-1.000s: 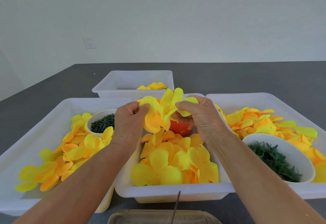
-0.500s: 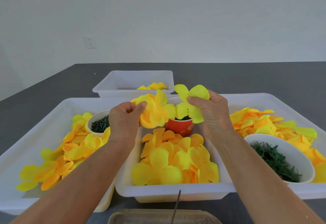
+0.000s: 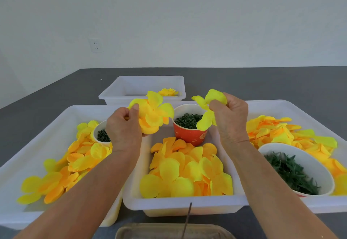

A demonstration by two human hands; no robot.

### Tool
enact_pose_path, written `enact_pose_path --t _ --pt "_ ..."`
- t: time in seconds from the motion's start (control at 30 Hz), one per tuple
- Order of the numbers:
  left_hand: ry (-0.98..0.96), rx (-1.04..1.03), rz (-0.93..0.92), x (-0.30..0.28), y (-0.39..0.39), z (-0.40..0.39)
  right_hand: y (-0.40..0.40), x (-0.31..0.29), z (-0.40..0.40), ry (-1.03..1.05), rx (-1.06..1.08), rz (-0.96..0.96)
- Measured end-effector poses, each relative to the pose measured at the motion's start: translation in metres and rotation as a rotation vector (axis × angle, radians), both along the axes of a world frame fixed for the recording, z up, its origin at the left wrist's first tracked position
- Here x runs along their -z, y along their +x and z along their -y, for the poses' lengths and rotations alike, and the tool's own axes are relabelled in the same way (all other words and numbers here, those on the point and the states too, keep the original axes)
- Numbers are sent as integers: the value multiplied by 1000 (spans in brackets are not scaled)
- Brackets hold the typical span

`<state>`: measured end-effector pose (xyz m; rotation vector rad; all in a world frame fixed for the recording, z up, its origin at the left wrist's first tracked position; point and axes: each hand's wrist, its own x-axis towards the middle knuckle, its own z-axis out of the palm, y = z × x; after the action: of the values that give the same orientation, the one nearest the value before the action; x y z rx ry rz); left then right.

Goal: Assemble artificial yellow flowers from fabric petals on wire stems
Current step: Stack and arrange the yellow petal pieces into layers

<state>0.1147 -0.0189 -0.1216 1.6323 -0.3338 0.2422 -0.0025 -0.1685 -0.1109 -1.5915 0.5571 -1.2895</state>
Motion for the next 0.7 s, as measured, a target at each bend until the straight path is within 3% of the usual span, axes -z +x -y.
enact_pose_path --t 0.2,0.3,0.37,0.43,0.53,0.63,0.7 --pt "-37 60 -23 2 -3 4 2 7 -4 -266 -204 -518" --pt "-74 97 -47 3 -3 5 0 7 -7 -262 -429 -785" --pt "-86 132 -49 2 -4 5 -1 4 -9 -204 -608 -866" --pt "-99 183 -58 1 -5 5 -2 1 -11 -161 -689 -890" --pt "-116 253 -94 -1 -8 6 -2 -4 -15 -22 -506 -830" --pt "-125 315 -116 -2 -10 6 1 -6 -9 98 -225 -578" --pt "-116 364 -112 -2 -12 6 0 -8 -6 144 -229 -408"
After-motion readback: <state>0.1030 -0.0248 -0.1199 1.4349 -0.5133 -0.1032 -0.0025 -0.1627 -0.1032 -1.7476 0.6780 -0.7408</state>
